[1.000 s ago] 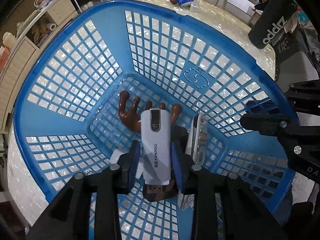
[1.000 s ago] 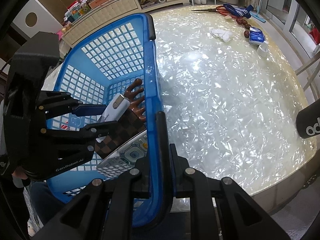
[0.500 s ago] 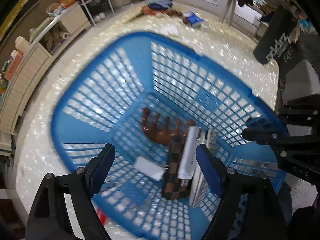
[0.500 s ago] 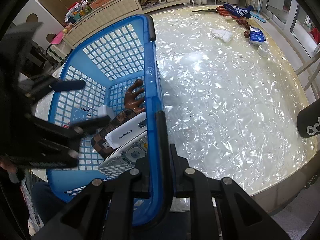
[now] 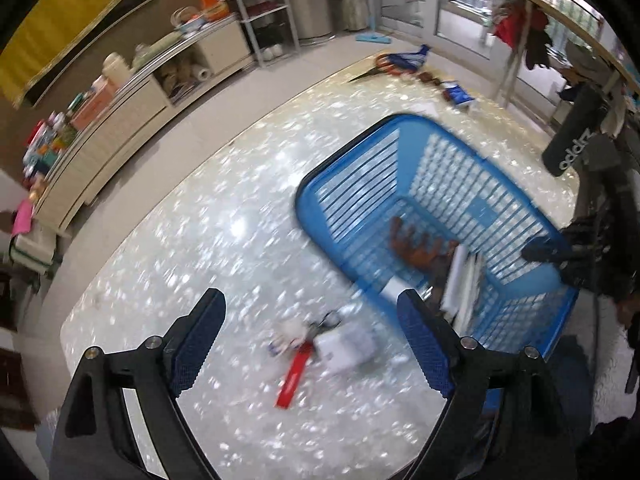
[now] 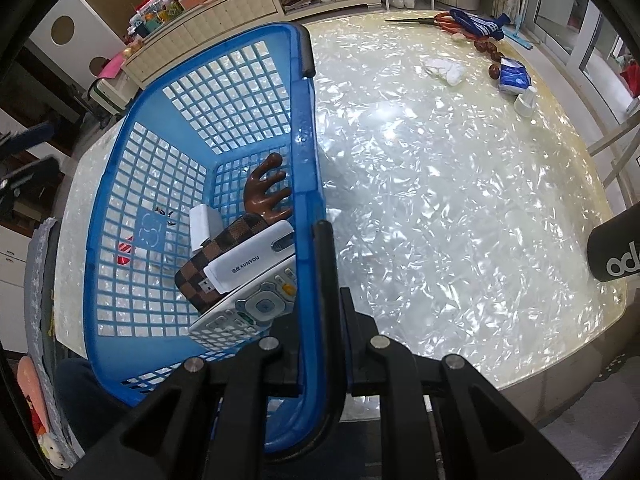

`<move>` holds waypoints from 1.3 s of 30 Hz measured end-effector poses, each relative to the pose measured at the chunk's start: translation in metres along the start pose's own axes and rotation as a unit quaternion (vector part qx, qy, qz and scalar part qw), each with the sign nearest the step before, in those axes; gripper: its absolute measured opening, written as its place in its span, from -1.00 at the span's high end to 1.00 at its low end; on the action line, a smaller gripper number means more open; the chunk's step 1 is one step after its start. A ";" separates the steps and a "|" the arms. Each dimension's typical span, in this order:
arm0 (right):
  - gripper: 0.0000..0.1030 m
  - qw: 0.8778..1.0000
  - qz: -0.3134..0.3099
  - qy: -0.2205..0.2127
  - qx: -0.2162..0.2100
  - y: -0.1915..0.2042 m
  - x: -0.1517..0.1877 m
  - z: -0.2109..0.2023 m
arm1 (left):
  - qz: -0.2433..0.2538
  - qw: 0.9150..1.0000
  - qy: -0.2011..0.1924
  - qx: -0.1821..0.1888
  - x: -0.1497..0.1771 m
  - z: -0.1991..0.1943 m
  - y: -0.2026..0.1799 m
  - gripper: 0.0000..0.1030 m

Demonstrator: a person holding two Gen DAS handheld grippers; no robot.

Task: Organize rigid objects
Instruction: 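Move the left gripper back over the white earbud case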

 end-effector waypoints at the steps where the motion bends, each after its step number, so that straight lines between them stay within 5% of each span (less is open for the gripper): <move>1: 0.75 1.000 -0.001 0.000 0.001 0.000 0.000 0.000 | -0.005 1.000 0.004 -0.001 0.007 0.001 0.005 -0.74; 16: 0.75 1.000 0.002 0.001 0.010 -0.001 0.000 -0.001 | -0.077 0.993 0.071 0.046 0.094 0.055 0.004 -0.74; 35: 0.75 1.000 0.005 0.001 0.001 -0.001 -0.001 -0.001 | -0.172 0.973 0.090 0.128 0.089 0.124 -0.029 -0.75; 39: 0.75 1.000 0.007 0.001 0.000 -0.003 -0.003 0.000 | -0.166 0.975 0.097 0.115 0.085 0.131 -0.033 -0.74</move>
Point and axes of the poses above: each gripper's, at about its wrist camera, not at the fingertips, and z roughly the way its jaws point, y to its left, x to its underside, the point moved 5 cm from there along z, roughly the way its jaws point, and after that the axes turned 14 degrees about z, right-handed, at the moved point
